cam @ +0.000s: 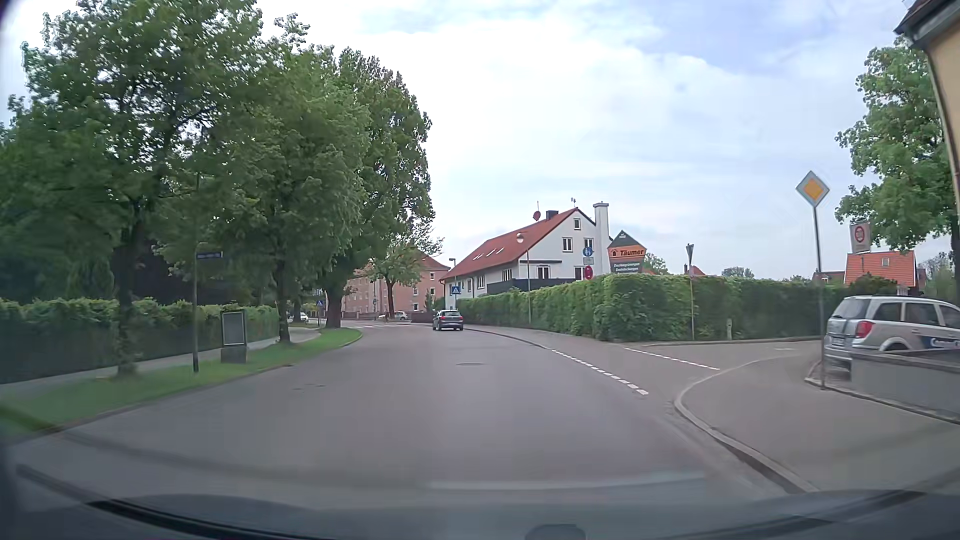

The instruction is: Follow the waypoints while adhering to traffic rules and regulations

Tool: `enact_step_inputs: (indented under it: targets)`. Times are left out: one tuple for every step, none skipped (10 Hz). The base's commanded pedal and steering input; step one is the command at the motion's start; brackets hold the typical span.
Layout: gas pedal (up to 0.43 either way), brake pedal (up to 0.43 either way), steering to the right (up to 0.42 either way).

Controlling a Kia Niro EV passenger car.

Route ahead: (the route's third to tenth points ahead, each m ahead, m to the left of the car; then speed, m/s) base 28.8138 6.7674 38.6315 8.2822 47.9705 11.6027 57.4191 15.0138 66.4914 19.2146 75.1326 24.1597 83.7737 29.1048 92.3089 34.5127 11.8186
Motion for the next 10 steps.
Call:
enact_step_inputs:
  targets:
    - [0.087,0.000,-0.011]
    - [0.087,0.000,-0.012]
    - [0.087,0.000,-0.012]
    - [0.087,0.000,-0.012]
    - [0.087,0.000,-0.015]
    - [0.087,0.000,-0.018]
    - [0.087,0.000,-0.019]
    - [0.087,0.000,-0.020]
    - [0.087,0.000,-0.021]
    - [0.087,0.000,-0.023]
